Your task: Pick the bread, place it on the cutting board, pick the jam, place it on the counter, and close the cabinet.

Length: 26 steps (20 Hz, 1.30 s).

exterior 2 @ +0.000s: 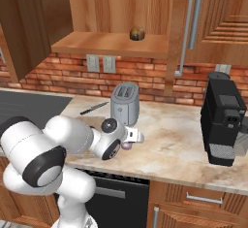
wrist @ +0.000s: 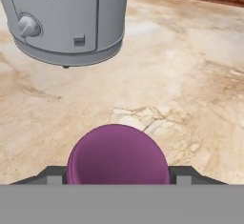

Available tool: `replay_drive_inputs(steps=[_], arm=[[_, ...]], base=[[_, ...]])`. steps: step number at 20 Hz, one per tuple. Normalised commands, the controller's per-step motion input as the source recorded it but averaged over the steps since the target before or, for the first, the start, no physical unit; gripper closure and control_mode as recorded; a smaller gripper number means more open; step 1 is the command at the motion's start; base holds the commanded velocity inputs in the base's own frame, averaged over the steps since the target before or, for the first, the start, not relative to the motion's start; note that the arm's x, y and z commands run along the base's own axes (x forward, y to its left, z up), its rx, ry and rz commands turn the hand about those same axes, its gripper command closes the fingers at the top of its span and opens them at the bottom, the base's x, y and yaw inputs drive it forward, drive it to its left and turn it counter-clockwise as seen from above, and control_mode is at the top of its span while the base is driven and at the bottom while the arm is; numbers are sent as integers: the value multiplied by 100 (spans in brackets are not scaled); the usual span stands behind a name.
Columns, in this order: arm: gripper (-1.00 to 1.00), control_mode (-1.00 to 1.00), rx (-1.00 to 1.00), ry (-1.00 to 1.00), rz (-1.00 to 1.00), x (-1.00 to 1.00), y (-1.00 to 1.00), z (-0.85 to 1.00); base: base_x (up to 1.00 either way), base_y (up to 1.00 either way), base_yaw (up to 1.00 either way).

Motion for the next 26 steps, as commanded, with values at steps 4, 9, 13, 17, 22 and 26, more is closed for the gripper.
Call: replay_drive_inputs(steps=[4,9,13,17,22,26], arm=[[100,-100,0,0,0,0,0,-9],[100,-100,0,0,0,0,0,-5],[100,-100,0,0,0,0,0,-6],[100,-100,0,0,0,0,0,-9],[100,-100,0,0,0,0,0,-1],[100,-100,0,1,0,0,0,0]], base=[[0,0,0],[0,0,0],[0,0,0],[0,0,0],[0,0,0],[0,0,0]])
